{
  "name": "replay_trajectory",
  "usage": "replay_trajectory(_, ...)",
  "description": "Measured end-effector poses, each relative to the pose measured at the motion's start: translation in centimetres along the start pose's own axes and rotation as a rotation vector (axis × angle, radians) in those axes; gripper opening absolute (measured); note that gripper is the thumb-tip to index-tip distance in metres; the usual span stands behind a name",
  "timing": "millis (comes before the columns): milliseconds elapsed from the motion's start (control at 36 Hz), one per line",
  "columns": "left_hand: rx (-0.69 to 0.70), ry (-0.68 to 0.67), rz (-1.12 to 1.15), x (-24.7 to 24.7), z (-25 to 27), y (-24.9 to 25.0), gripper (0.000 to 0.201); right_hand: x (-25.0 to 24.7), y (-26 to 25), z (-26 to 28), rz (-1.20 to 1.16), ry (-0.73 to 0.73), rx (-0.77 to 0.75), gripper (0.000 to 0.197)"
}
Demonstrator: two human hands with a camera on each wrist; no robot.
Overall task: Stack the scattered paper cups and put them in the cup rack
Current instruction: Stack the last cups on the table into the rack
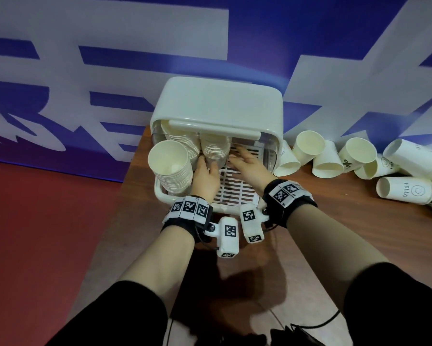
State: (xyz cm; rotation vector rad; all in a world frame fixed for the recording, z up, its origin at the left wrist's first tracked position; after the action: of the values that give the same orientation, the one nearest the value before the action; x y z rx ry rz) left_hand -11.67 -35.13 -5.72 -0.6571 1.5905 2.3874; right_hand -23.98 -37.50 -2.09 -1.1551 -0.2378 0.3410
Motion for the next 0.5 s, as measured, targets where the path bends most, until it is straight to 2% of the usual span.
replay_trajectory(83, -0.002, -0.016, -0.036, -0.3, 0.6, 0.3, 0.05, -0.4, 0.4, 0.3, 0.015, 0.025, 0.046, 0.053)
replay_trajectory(278, 0.021, -0.125, -0.056, -0.3, 3.3, 1.2, 0.041, -1.5, 1.2, 2.6, 0.063, 0.034, 0.033, 0.036)
replay_trajectory(389, 0.03, -0.143, -0.058, 0.1, 5.3, 2.1, 0.047, -2.4, 1.5, 4.9, 0.051, 0.039, 0.007, 0.037)
replay_trajectory(500, 0.06, -0.137, -0.035, 1.0, 7.0, 3.2, 0.042, -3.8, 1.7, 7.4, 0.054, 0.073, -0.028, 0.028)
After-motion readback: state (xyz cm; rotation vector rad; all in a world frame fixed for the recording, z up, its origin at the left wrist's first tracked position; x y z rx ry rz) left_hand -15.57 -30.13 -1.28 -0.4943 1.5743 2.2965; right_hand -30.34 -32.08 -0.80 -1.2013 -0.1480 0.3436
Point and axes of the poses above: each hand's wrist, its own z-axis away from the middle knuckle, its own x-axis out of the palm, y = z × x, the point moved 3 cm from there along -z, towards the middle knuckle, and after that the axes turned 6 degrees about -y, right-handed, at the moved point
